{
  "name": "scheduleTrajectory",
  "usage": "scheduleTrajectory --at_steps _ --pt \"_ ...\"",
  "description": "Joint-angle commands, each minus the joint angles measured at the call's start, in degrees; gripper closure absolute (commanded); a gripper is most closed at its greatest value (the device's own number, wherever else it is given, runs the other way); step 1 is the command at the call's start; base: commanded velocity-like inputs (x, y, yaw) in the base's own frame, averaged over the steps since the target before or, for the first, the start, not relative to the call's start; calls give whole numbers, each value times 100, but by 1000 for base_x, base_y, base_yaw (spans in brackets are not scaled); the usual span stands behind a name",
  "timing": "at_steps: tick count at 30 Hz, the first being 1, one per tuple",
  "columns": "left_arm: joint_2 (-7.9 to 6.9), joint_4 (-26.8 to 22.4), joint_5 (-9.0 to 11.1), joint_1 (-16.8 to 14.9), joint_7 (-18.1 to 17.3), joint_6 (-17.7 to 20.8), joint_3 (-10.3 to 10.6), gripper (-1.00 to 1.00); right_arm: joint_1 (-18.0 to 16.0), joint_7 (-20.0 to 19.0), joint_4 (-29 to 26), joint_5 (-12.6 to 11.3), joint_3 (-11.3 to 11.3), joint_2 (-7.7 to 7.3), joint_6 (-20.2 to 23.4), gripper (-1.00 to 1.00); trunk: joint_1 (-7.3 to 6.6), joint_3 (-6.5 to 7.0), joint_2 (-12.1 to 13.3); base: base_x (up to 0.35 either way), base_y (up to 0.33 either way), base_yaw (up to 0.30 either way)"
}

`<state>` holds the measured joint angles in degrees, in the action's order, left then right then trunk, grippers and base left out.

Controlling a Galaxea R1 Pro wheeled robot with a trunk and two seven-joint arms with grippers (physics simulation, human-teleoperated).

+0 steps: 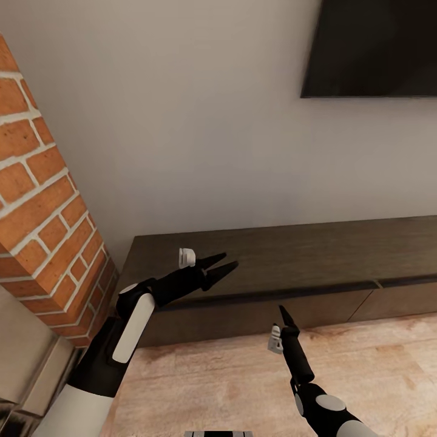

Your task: Place each of the two pumpkins and all three candles from the living room inside a cabinet in the living room (use any cabinet), then make sure every cabinet is closed, and position the cauldron so it is next to a table in the living room.

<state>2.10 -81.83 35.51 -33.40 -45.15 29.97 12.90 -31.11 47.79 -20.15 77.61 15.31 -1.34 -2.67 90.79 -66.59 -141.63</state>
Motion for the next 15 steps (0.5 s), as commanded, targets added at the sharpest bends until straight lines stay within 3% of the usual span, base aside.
scheduleTrajectory --at_steps 1,12,15 --pt "-1 0 0 0 -1 0 1 -100 0 1 -6 0 -4 -3 -2 -100 0 0 0 0 0 0" --pt "-1 2 -7 0 -222 -10 17 -100 -92 -12 -6 -23 -11 -7 -6 -100 0 0 0 0 0 0" --pt "1 0 -8 0 -245 -9 24 -100 -305 -38 67 -486 -7 1 7 -100 0 0 0 0 0 0"
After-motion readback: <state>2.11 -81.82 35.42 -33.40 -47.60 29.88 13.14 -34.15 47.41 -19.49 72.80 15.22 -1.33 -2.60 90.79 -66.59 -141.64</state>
